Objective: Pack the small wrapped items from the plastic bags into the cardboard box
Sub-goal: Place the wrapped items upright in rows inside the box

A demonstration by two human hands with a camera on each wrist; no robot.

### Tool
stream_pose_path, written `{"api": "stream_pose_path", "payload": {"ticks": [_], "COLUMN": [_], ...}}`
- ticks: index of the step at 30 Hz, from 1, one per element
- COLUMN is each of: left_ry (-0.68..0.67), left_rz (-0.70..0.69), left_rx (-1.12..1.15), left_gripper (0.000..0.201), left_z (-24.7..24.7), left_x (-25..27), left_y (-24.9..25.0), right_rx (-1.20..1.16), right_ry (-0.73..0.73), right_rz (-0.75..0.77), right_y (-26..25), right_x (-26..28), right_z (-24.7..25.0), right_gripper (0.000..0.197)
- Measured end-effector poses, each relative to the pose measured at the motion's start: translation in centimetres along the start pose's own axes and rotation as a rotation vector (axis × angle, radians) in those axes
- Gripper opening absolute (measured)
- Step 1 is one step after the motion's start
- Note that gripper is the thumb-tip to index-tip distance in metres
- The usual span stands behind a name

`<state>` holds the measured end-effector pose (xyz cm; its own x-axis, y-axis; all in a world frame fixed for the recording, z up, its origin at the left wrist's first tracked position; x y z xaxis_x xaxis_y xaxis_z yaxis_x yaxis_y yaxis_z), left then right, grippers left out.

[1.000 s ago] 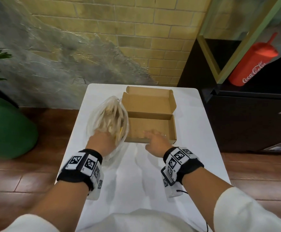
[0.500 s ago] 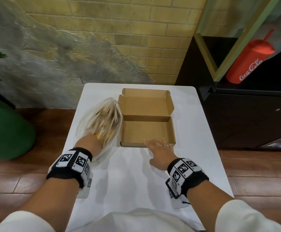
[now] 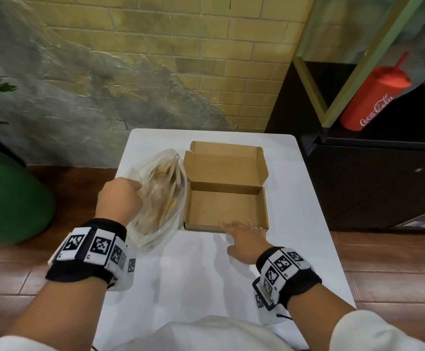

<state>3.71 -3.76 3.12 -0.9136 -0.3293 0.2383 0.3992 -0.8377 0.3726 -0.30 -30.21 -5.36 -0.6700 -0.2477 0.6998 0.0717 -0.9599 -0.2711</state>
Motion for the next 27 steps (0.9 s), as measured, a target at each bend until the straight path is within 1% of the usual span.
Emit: {"api": "stream_pose_path", "payload": {"ticks": [3,5,7,9,11,13,15,17,19,20,22,25,27], "left_ry": [0.032,0.018,0.003,-0.02,-0.095,-0.195,-0.276,-0.329,-0.345,-0.336,-0.33,-0.376,-0.411], "left_rz": [-0.05,-0.093,-0.146,-0.198,-0.219,-0.248,-0.282,-0.317,-0.33,-0.323,-0.302,-0.272,-0.255], "left_rx": [0.245,0.391,0.52,0.638,0.746,0.822,0.877,0.948,0.97,0.956,0.922,0.939,0.965], "left_gripper": [0.036,0.033,0.037,0.05,0.07,0.085,0.091,0.09,0.084,0.082,0.081,0.086,0.084], "left_z": [0.7,0.8,0.7,0.5,0.1,-0.6,-1.3,-1.8,-2.2,-2.3,-2.8,-3.6,-4.0], "left_x": [0.0,0.1,0.3,0.5,0.9,1.1,1.3,1.4,1.7,1.7,1.7,1.8,1.7], "left_y": [0.4,1.0,1.7,2.8,4.1,5.6,6.8,7.8,8.7,9.1,9.3,9.3,9.1], "right_rx": [-0.044,-0.124,-0.32,-0.536,-0.645,-0.721,-0.798,-0.845,-0.918,-0.959,-1.01,-1.029,-1.048], "right_ry": [0.001,0.066,0.154,0.235,0.324,0.371,0.348,0.281,0.238,0.24,0.269,0.293,0.329], "right_rz": [0.007,0.033,0.103,0.193,0.272,0.348,0.405,0.456,0.485,0.479,0.444,0.397,0.362], "right_y": [0.1,0.1,-0.4,-1.3,-2.3,-3.3,-4.0,-4.4,-4.5,-4.4,-3.9,-3.1,-2.2], "right_x": [0.0,0.1,0.7,1.4,2.2,2.9,3.1,2.8,2.1,1.8,1.3,0.6,0.2], "right_z": [0.4,1.5,3.0,4.8,6.6,8.2,9.1,9.3,9.1,8.9,8.7,8.2,8.2], "right_gripper": [0.062,0.058,0.055,0.057,0.064,0.076,0.089,0.096,0.088,0.077,0.057,0.04,0.031]}}
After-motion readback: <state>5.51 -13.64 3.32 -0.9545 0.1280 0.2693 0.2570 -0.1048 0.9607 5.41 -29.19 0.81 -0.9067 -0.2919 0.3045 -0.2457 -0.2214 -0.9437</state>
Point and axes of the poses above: each hand's wrist, its own x-axis away from the middle knuckle, its own z-axis out of the back of the hand, y = z × x, the point moved 5 cm from there along -x, towards the middle knuckle, and after that the axes turned 4 degrees about -y, right-handed, at the moved point
